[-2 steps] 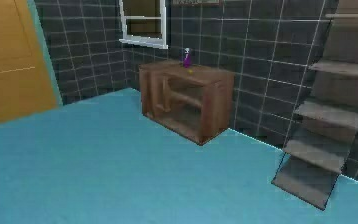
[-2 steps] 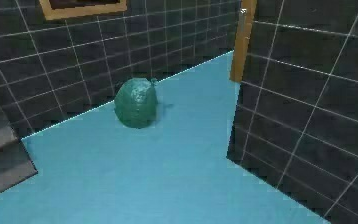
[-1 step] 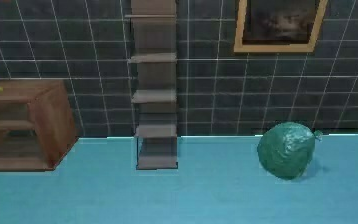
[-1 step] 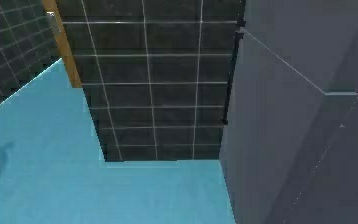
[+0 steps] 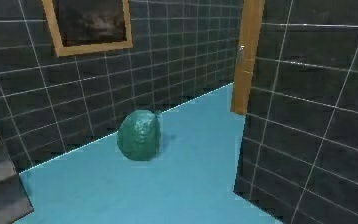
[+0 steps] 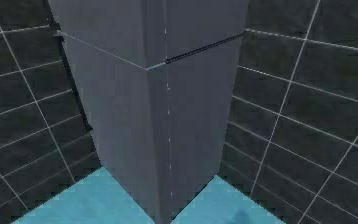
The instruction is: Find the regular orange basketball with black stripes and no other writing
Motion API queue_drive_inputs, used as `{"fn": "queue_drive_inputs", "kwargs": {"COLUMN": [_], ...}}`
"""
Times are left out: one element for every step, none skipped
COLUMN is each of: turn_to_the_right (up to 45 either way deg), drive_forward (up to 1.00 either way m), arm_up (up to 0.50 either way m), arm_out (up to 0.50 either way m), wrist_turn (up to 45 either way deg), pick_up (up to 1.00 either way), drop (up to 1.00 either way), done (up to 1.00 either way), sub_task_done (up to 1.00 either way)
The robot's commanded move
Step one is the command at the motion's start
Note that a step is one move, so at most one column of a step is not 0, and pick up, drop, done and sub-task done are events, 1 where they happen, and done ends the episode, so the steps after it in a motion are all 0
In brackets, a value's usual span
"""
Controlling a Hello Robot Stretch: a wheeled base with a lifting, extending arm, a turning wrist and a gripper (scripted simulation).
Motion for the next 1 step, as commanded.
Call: {"fn": "queue_drive_inputs", "kwargs": {"turn_to_the_right": [9.0], "drive_forward": [0.00], "arm_up": [0.00], "arm_out": [0.00], "wrist_turn": [0.0], "pick_up": [0.00], "drop": [0.00], "done": [0.00], "sub_task_done": [0.00]}}
